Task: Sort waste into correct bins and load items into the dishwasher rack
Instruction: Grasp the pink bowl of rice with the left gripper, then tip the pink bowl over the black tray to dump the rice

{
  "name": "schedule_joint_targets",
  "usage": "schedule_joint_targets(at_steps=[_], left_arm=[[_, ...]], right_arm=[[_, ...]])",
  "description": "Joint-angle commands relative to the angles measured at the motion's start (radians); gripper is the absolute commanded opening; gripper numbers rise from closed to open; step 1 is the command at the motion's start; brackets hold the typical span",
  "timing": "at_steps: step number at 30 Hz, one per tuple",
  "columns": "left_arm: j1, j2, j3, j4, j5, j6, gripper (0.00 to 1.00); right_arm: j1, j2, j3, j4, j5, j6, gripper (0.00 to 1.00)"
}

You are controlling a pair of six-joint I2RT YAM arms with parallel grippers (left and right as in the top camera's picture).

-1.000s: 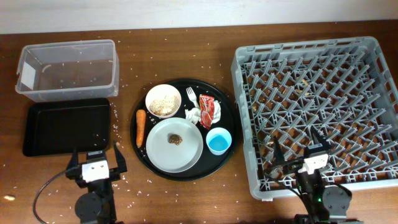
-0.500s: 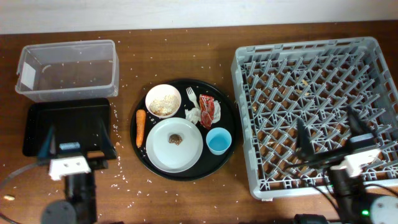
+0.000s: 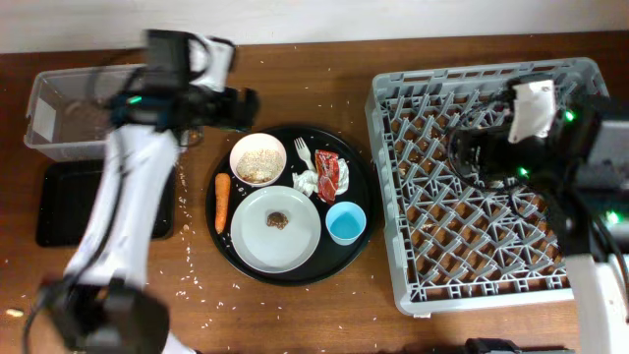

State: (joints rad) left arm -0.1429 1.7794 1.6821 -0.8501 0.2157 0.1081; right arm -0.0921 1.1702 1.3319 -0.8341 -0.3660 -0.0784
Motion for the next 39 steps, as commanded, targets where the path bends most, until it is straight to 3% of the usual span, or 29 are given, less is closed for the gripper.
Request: schedule_joint_targets(at_steps=[1,3,5,6,8,10,17,20,23,31,35,39], left_arm=[[-0.060,0.167,0.018,-0.034,0.025,0.037,0.99],[-0.113,0.229,0.018,-0.052,0.004,0.120,0.94],[-0.176,0.271,0.018,-0.061,-0.120,0.122,0.62],[-0.207,0.293,0.017,-0.072,-0.173,0.121,0.54],[-0.236,0.322,0.017,-0.076,-0.191,0.117,0.47],[-0.248,0.364,0.017,-0.075,-0.274,0.021,0.32],[-0.246,0.394,0.016,-0.054,-0.325,-0.061,0.18],[-0.258,0.407,0.016,-0.052,-0.326,-0.064,0.02],[-0.263,0.403,0.021,-0.059,-0.326,-0.064,0.01],[-0.139,0.283,0.452,-0.512,-0.298,-0.169,0.01],[0.072,0.216,0.478,-0.669,-0.164,-0.162,0.01],[0.371,0.216,0.431,-0.744,0.108,0.040,0.01]], right_arm=[[-0.006,0.060,0.022,-0.028,-0.049,0.008,0.98],[-0.006,0.085,0.022,-0.042,-0.049,0.008,0.97],[-0.006,0.098,0.021,-0.045,-0.049,0.008,0.92],[-0.006,0.098,0.021,-0.045,-0.049,0.008,0.91],[-0.006,0.098,0.021,-0.042,-0.046,0.008,0.91],[-0.006,0.098,0.021,-0.043,-0.045,0.008,0.91],[-0.006,0.098,0.021,-0.045,-0.045,0.008,0.89],[-0.006,0.098,0.021,-0.045,-0.045,0.008,0.88],[-0.006,0.098,0.021,-0.045,-0.045,0.008,0.87],[-0.006,0.098,0.021,-0.045,-0.045,0.008,0.86],[-0.006,0.098,0.021,-0.043,-0.045,0.008,0.85],[-0.006,0.098,0.021,-0.041,-0.045,0.008,0.85]])
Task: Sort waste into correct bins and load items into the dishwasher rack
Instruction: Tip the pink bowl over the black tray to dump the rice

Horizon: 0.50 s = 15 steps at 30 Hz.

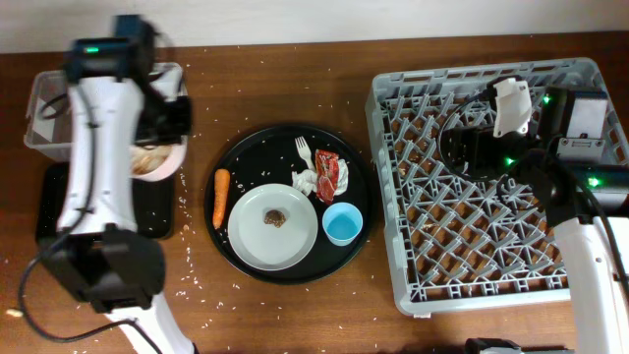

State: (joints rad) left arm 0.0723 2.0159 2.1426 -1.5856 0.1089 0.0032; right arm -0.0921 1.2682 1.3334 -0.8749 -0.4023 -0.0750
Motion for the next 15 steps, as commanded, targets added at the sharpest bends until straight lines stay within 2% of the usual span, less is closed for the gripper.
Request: schedule_joint_targets(at_steps=[1,5,7,11,15], left_arm=[[0.205,-0.021,-0.052,-0.007,0.281,0.190,0.01],[0.428,-0.019,-0.227,0.059,0.650,0.414,0.01],[0.502,-0.019,-0.324,0.127,0.737,0.419,0.01],[0.653,-0.019,-0.527,0.281,1.014,0.466,0.01],[0.748,-0.018,-0.588,0.367,1.172,0.466,0.01]], right_arm=[[-0.006,0.000,0.020,0.000,-0.009,0.004,0.85],[-0.006,0.000,0.020,-0.001,-0.009,0.005,0.85],[-0.006,0.000,0.020,-0.001,-0.009,0.005,0.85],[-0.006,0.000,0.020,-0.001,-0.009,0.005,0.85],[-0.006,0.000,0.020,-0.001,-0.009,0.005,0.85]])
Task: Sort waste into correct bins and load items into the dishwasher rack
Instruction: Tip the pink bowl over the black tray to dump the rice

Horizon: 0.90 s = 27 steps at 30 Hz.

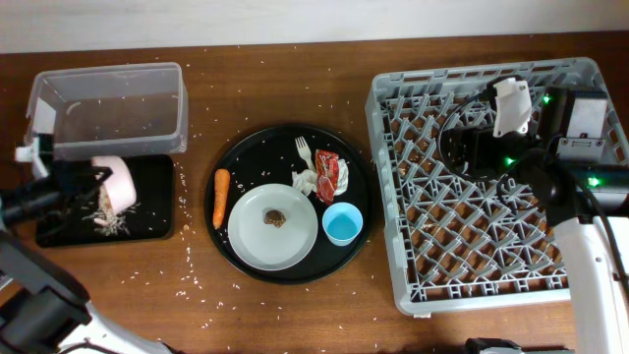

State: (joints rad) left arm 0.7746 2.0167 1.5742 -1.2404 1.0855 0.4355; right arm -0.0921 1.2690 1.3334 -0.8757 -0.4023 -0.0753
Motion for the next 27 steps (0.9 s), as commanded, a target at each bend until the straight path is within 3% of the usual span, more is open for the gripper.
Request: schedule_joint_targets(at_steps=[1,4,9,10,14,16,20,22,27], left_arm=[[0.070,-0.018,-0.023,0.024,0.256,0.034,0.01],[0.125,-0.018,-0.023,0.001,0.394,0.030,0.01],[0.133,-0.018,-0.024,-0.082,0.472,0.030,0.01],[0.133,-0.018,-0.023,-0.087,0.489,-0.024,0.01],[0.135,-0.018,-0.023,-0.089,0.489,-0.059,0.01],[0.134,-0.018,-0.023,-0.209,0.489,-0.083,0.01],[0.134,-0.018,-0.023,-0.257,0.489,-0.083,0.01],[0.137,-0.018,-0.023,-0.142,0.464,-0.084,0.01],[0.135,-0.018,-0.023,-0.148,0.465,-0.083,0.01]], right_arm=[[-0.006,-0.001,0.020,-0.001,-0.009,0.005,0.85],[-0.006,-0.001,0.020,-0.007,-0.009,0.005,0.85],[-0.006,0.000,0.020,-0.008,-0.009,0.005,0.85],[-0.006,0.000,0.020,-0.008,-0.009,0.005,0.85],[-0.006,0.000,0.020,-0.008,-0.009,0.005,0.85],[-0.006,0.000,0.020,-0.011,-0.009,0.005,0.85],[-0.006,0.000,0.020,-0.016,-0.009,0.005,0.85],[-0.006,0.000,0.020,-0.015,-0.009,0.005,0.85],[-0.006,0.000,0.020,-0.015,-0.009,0.005,0.85]])
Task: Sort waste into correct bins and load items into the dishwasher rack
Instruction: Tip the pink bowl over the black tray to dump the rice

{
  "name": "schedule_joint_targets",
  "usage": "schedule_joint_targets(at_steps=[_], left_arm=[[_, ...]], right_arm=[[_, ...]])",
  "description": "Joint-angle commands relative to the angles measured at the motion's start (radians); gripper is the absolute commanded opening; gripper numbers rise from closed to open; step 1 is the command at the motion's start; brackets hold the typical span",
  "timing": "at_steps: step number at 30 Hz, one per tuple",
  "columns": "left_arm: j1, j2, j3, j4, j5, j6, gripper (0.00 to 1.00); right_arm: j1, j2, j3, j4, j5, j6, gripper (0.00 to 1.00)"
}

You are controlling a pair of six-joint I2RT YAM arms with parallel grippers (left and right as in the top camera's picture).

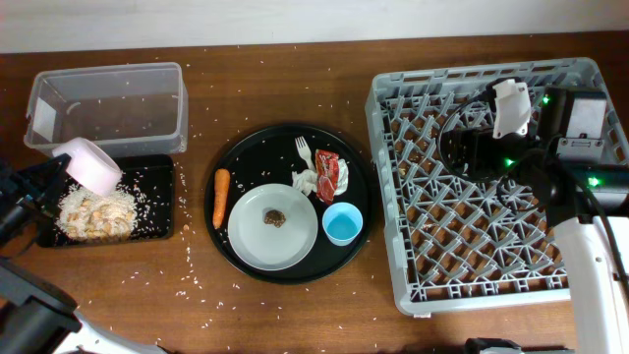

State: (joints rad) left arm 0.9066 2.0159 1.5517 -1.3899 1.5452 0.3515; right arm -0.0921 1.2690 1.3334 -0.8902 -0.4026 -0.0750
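My left gripper (57, 173) is at the far left, shut on the rim of a pink bowl (88, 164). The bowl is tipped over the black rectangular tray (157, 202), where a heap of rice (96, 211) lies. On the round black tray (241, 147) are a carrot (222, 197), a white plate (273, 228) with a food scrap, a blue cup (344, 223), a white fork (303, 152), a red wrapper (331, 174) and a crumpled tissue (307, 183). My right gripper (464, 149) hangs over the grey dishwasher rack (491, 246). Its fingers are too dark to read.
A clear plastic bin (108, 103) stands at the back left, just behind the black rectangular tray. Loose rice grains are scattered on the wooden table around both trays. The rack fills the right side of the table.
The bowl has moved from lying on its side low over the black tray to a tilt at the tray's back left. The rice on the tray has grown from a few grains to a heap.
First the bowl of rice stood on the round tray, with my left gripper beside it. Then my left arm held it above the black rectangular tray near the bin. Then it was tipped, and its rice now lies heaped there. My right arm shifted slightly early on, then stayed still.
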Motion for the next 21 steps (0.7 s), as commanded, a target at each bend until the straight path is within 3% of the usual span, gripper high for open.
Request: schedule_joint_targets(at_steps=[1,4,5,6,8,14,18,21], left_arm=[[0.002,-0.018,-0.001,0.007,-0.021,0.002,0.01],[-0.004,-0.018,-0.001,0.147,-0.143,0.005,0.01],[-0.005,-0.018,-0.001,0.222,-0.224,-0.036,0.01],[-0.005,-0.018,-0.001,0.194,-0.247,-0.186,0.01],[-0.020,-0.023,-0.001,0.119,-0.094,-0.106,0.01],[-0.162,-0.039,0.019,0.121,-0.102,-0.068,0.01],[-0.414,-0.112,0.189,0.122,-0.341,-0.063,0.01],[-0.669,-0.128,0.330,0.137,-0.667,-0.077,0.01]], right_arm=[[-0.006,0.000,0.020,-0.001,-0.009,0.005,0.85],[-0.006,0.000,0.020,0.000,-0.009,0.005,0.85],[-0.006,0.000,0.020,0.000,-0.009,0.005,0.85],[-0.006,0.000,0.020,-0.002,-0.009,0.005,0.84],[-0.006,0.000,0.020,-0.004,-0.008,0.005,0.85],[-0.006,0.000,0.020,-0.003,-0.008,0.004,0.85],[-0.006,0.000,0.020,-0.004,-0.008,0.004,0.85],[-0.006,0.000,0.020,-0.004,-0.008,0.005,0.85]])
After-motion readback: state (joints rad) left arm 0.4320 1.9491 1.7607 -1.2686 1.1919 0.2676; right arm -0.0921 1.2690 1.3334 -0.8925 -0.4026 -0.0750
